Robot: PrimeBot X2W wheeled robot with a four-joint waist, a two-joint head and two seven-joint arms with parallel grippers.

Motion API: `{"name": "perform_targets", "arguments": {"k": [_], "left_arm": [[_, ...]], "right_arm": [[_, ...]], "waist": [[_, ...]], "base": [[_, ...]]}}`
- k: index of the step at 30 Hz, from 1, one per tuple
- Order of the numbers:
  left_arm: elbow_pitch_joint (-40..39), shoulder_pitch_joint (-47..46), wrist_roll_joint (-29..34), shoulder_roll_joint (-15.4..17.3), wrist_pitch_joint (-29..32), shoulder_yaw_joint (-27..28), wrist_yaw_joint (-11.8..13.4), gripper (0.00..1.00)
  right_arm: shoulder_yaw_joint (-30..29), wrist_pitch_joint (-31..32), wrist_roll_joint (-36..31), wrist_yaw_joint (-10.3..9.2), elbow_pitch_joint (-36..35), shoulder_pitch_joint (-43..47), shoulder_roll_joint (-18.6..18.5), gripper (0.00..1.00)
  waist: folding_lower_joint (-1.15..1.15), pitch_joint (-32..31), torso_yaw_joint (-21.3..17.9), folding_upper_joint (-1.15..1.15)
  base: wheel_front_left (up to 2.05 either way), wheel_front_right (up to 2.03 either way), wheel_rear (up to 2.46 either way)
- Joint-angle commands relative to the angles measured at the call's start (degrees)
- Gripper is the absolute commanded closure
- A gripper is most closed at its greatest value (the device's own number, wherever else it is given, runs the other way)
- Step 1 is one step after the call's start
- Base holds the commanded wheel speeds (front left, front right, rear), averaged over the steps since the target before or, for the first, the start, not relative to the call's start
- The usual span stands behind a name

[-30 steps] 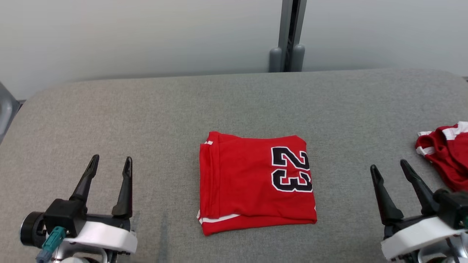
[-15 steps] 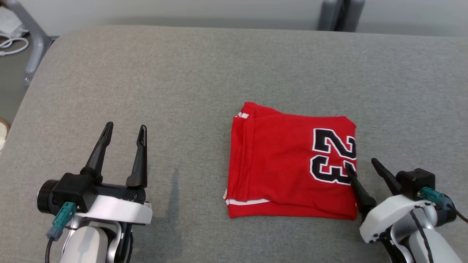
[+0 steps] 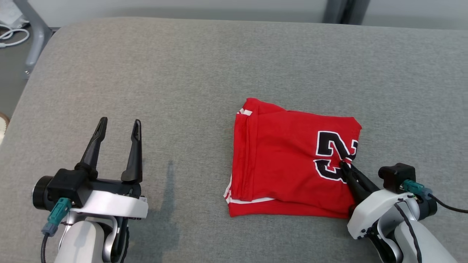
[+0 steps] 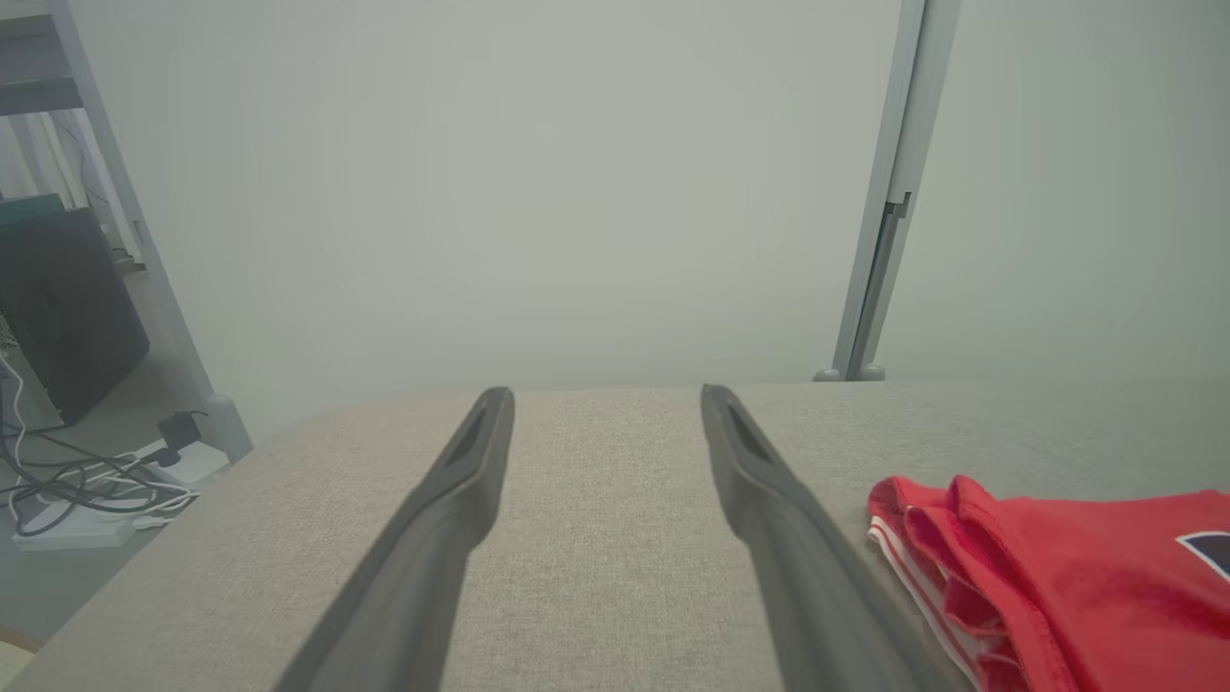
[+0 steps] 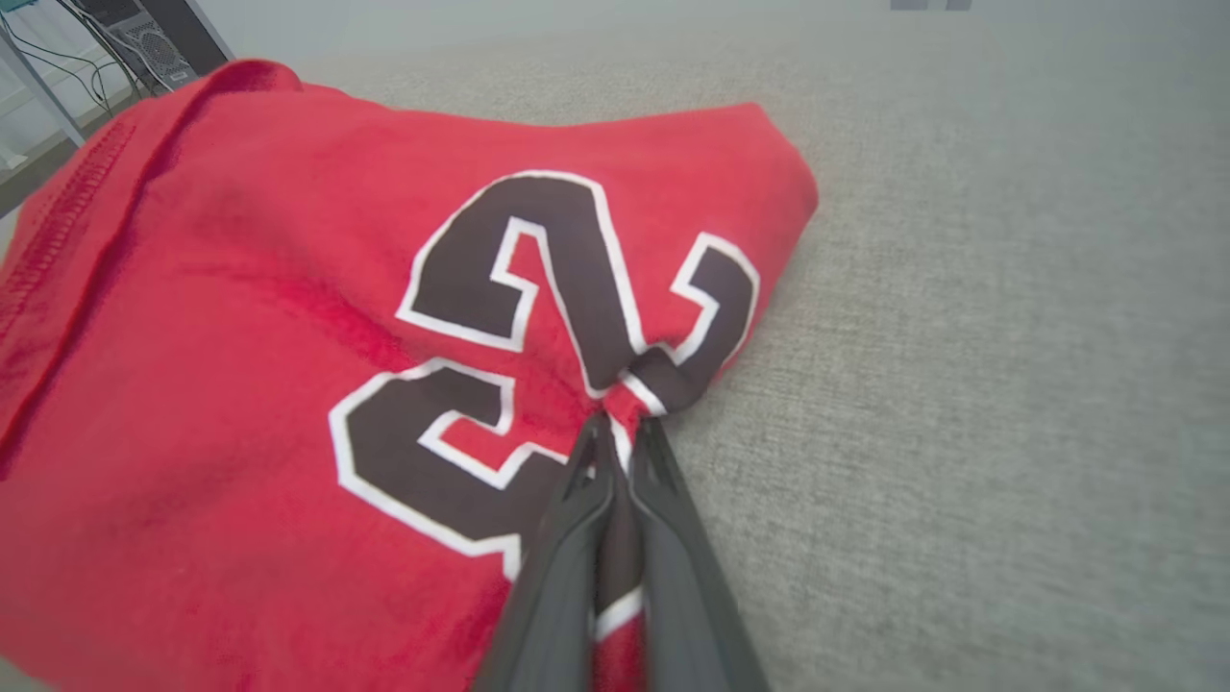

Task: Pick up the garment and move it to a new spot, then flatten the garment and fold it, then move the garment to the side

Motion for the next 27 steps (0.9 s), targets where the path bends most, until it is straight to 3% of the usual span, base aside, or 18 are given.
{"name": "perform_targets", "arguments": {"k": [1, 5, 16, 27], "left_arm": [[-0.03, -0.69, -0.26, 0.66, -0.3, 0.47, -0.06, 0.0], [-0.76, -0.33, 0.02, 1.05, -0.37, 0.75, 0.15, 0.0], [-4.67, -1.26, 1.22, 3.51, 0.98, 0.88, 0.44, 0.0], [-8.27, -4.66, 2.01, 5.81, 3.78, 0.61, 0.57, 0.0]], "right_arm": [[0.27, -0.63, -0.37, -0.08, -0.13, 0.58, -1.81, 1.0], [1.1, -1.01, -1.26, -0.06, -1.75, 1.3, -3.37, 1.0], [-0.19, -0.88, -5.02, -0.05, -8.86, 2.55, -9.73, 1.0], [-0.51, -1.04, -6.77, -0.05, -14.29, -9.3, -15.61, 1.0]], "waist": [[0.0, -0.18, -1.87, 0.0], [0.0, 0.01, -4.68, 0.0], [0.0, 3.18, -17.84, 0.0], [0.0, 8.21, -25.2, 0.0]], "base": [[0.0, 0.0, 0.0], [0.0, 0.0, 0.0], [0.0, 0.0, 0.0], [0.0, 0.0, 0.0]]}}
